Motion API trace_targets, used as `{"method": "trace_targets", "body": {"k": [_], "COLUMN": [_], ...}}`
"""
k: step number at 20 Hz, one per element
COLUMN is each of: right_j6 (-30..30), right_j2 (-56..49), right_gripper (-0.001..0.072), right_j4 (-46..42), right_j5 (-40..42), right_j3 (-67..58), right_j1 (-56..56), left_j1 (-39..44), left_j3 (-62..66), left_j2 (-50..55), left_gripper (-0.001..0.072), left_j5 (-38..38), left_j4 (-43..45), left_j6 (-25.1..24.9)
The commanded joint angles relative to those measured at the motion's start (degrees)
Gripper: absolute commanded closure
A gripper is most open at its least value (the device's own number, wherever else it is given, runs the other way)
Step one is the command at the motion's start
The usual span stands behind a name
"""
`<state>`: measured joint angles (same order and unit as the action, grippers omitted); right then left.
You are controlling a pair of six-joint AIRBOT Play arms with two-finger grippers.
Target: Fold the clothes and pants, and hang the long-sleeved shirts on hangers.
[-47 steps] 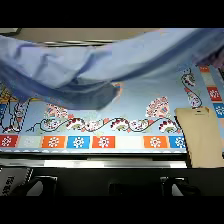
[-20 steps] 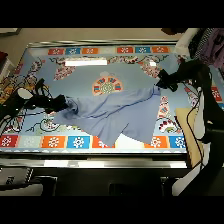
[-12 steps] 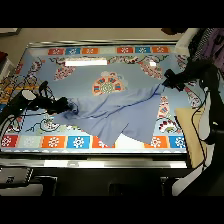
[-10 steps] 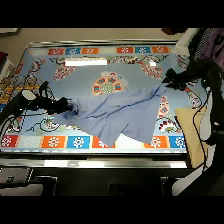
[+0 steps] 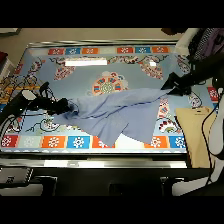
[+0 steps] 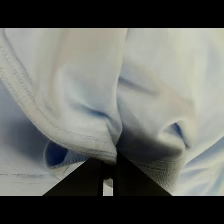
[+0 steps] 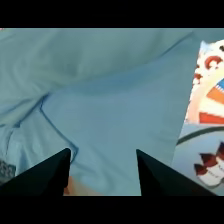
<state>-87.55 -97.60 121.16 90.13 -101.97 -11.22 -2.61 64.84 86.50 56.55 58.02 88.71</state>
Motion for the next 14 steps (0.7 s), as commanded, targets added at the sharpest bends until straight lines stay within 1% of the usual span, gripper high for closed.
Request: {"method": "trace_targets", "body": {"k": [1, 2, 3, 4, 6, 8, 12, 14], "right_j6": [-1.2, -1.2, -0.7, 0.5, 2.6, 4.6, 10.5, 12.8], "right_j2": [8.7, 11.6, 14.2, 16.6, 19.5, 19.9, 19.3, 18.0], "right_gripper": [0.0213, 0.0198, 0.0107, 0.0081, 0.0080, 0.0081, 0.0083, 0.0083], "right_j4": [4.7, 5.6, 6.3, 7.0, 9.5, 12.8, 12.8, 12.9], "right_j5": [-0.2, -3.5, -7.3, -11.5, -19.1, -26.8, -40.3, -42.9], "right_j3": [17.7, 24.9, 31.4, 38.0, 48.1, 53.9, 55.2, 55.2], "right_j1": [4.1, 6.7, 9.6, 13.1, 20.0, 27.3, 37.0, 38.6], "left_j1": [0.0, 0.0, 0.0, 0.0, 0.0, 0.0, 0.0, 0.0], "left_j3": [0.0, -0.1, -0.1, -0.1, -0.1, -0.1, -0.1, -0.1], "left_j2": [0.0, 0.0, 0.0, 0.0, 0.0, 0.0, 0.0, 0.0], "left_gripper": [0.0682, 0.0682, 0.0682, 0.0682, 0.0682, 0.0682, 0.0682, 0.0682], "left_j5": [0.7, 0.9, 1.0, 1.1, 1.5, 2.0, 2.2, 2.4], "left_j4": [0.0, 0.0, 0.0, 0.0, 0.0, 0.0, 0.0, 0.0], "left_j6": [0.0, 0.0, 0.0, 0.0, 0.0, 0.0, 0.0, 0.0]}}
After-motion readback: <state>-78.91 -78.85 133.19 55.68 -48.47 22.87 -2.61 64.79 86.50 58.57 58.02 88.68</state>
